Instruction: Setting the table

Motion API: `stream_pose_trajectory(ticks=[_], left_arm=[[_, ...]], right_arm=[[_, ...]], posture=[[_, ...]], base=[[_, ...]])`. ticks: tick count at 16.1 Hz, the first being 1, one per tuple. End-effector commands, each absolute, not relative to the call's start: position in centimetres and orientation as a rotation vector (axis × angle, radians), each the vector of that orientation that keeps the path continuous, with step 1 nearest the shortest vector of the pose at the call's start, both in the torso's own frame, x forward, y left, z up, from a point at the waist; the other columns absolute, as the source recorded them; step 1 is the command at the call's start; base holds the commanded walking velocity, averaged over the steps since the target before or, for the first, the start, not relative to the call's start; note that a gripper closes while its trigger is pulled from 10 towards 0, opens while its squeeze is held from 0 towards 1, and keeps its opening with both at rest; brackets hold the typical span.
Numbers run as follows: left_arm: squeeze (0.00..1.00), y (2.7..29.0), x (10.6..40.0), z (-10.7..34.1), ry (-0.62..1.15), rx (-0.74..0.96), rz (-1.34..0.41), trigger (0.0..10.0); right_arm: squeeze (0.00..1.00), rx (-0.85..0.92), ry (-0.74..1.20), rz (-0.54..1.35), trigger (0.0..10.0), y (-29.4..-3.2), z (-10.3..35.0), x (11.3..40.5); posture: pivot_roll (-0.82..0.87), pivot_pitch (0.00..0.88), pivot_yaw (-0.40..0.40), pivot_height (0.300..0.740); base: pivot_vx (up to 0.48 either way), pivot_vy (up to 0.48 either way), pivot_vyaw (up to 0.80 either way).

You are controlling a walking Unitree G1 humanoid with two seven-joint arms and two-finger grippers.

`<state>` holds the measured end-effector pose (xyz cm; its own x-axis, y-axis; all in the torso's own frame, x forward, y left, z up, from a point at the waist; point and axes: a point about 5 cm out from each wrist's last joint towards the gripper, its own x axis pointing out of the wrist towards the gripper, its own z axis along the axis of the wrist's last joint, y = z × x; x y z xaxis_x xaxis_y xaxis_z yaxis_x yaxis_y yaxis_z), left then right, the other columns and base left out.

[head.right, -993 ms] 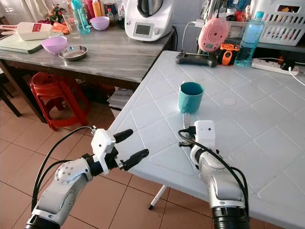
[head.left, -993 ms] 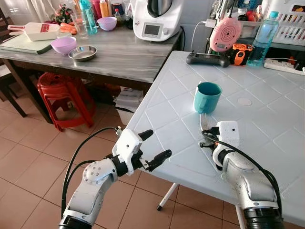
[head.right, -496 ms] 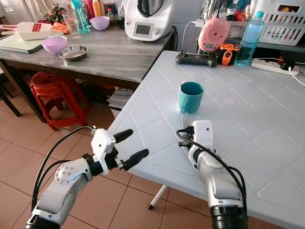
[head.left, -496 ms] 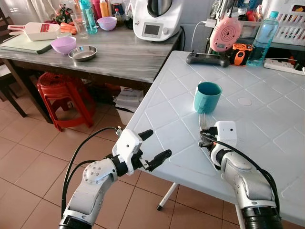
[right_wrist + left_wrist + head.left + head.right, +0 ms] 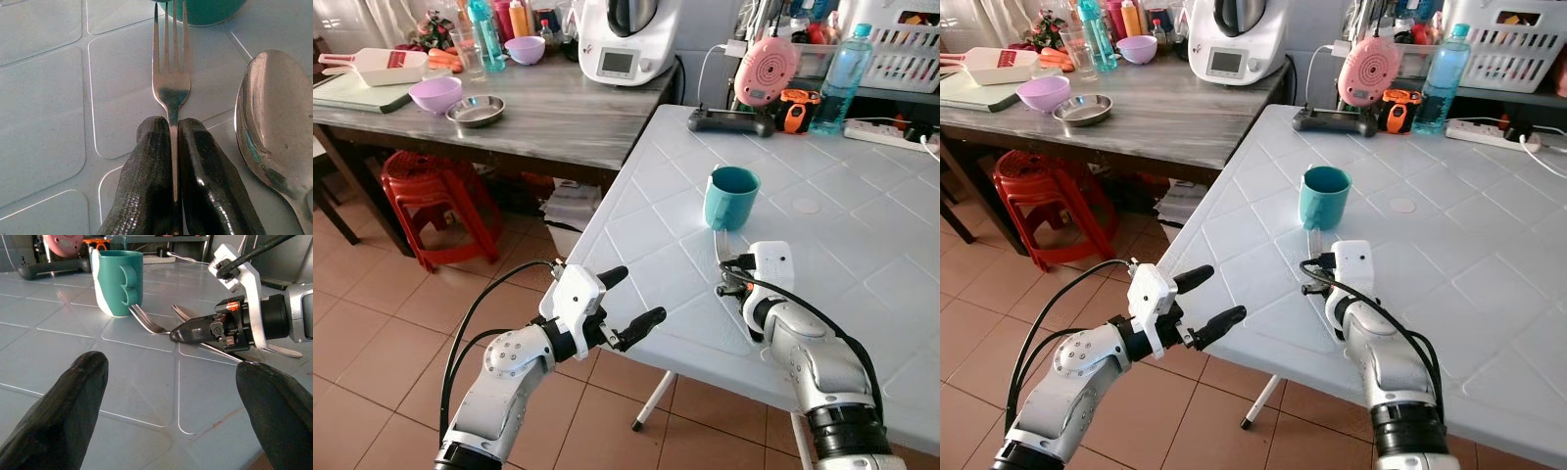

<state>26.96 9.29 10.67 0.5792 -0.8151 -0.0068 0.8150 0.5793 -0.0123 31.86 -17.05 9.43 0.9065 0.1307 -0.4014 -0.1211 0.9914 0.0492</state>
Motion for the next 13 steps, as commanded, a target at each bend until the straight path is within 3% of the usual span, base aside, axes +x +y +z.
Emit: stream_pose_trajectory(ticks=[1, 9, 13], left_arm=[[0.0, 9.6, 27.0, 10.9, 0.009, -0.003, -0.957, 10.0], [0.0, 9.4, 26.9, 11.0, 0.01, -0.001, -0.973, 10.0], [0.0, 9.9, 27.7, 11.2, 0.0, -0.034, -0.905, 10.0]], right_arm=[[0.0, 0.039, 0.518, 0.11, 0.0, -17.4, 7.5, 31.3], [0.0, 0.143, 0.535, 0.083, 0.0, -17.2, 6.8, 30.7], [0.0, 0.168, 0.381, 0.075, 0.0, -16.5, 9.3, 30.9]], posture=[[-0.01, 0.064, 0.057, 0.74], [-0.02, 0.059, 0.059, 0.74], [-0.02, 0.054, 0.057, 0.74]], base=[[0.0, 0.0, 0.0], [0.0, 0.0, 0.0], [0.0, 0.0, 0.0]])
